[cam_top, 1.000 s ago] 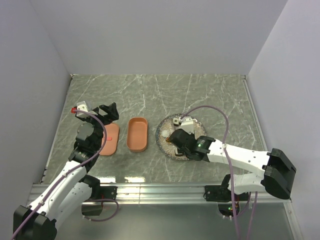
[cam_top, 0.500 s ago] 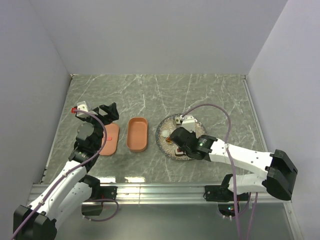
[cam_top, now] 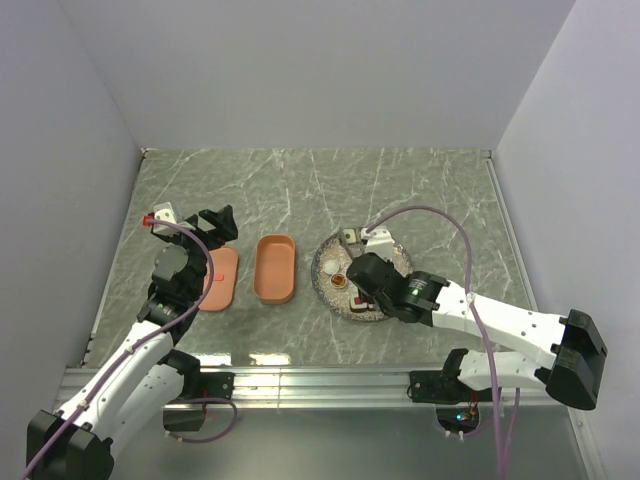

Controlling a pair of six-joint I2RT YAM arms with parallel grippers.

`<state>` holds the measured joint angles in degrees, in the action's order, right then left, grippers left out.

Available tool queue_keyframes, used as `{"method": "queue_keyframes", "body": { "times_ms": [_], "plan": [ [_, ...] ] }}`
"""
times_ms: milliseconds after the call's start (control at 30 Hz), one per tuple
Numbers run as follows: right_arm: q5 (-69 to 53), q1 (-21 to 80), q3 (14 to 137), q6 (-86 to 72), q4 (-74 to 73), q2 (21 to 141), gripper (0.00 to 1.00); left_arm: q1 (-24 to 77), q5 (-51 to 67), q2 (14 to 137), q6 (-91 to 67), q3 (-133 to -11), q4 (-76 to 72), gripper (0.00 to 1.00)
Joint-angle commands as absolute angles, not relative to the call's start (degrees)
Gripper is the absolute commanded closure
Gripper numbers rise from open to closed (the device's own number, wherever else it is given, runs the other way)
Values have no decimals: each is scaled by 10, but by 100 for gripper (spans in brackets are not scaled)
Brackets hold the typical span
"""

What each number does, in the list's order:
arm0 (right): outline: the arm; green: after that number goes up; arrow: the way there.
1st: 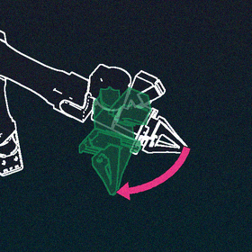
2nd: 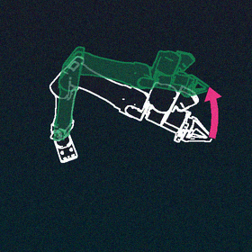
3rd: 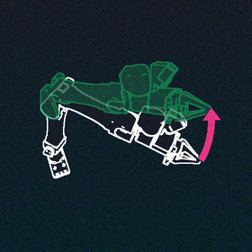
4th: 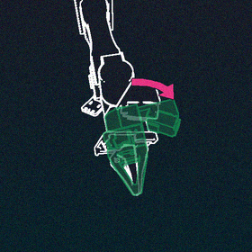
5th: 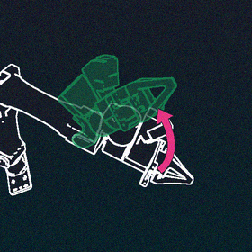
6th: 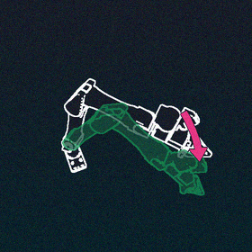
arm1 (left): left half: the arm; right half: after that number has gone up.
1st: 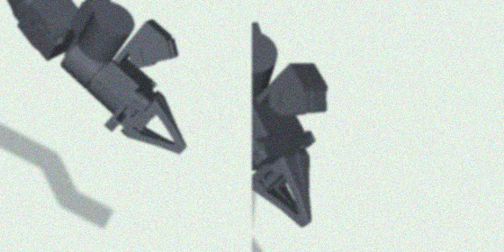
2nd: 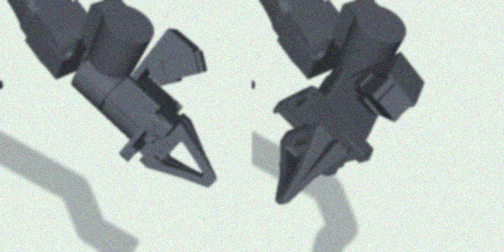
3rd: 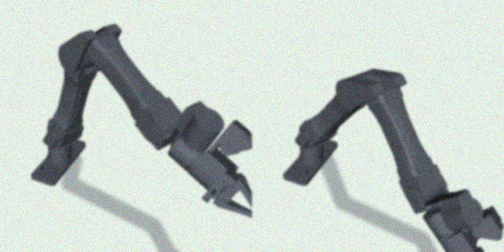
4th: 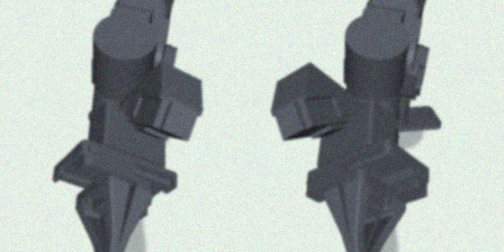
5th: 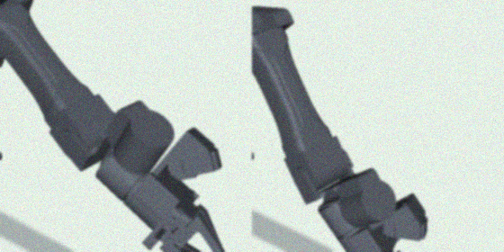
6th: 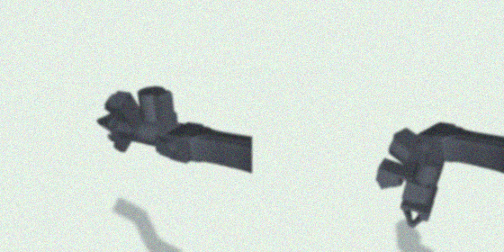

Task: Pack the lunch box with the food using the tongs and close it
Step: Place the food into the lunch box

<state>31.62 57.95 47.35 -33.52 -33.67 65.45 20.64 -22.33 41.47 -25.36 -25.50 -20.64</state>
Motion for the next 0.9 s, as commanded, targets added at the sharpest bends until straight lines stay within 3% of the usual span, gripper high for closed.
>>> {"method": "queue_keyframes", "body": {
  "times_ms": [0, 400, 867],
  "plan": [
    [319, 598, 516, -313, -315, 646, 66, 204, -221, 420, -258, -255, -225, 1],
    [287, 673, 569, -270, -284, 698, 67, 204, -227, 436, -257, -261, -223, 1],
    [261, 695, 625, -243, -260, 782, 68, 204, -230, 439, -255, -264, -219, 1]
  ]
}}
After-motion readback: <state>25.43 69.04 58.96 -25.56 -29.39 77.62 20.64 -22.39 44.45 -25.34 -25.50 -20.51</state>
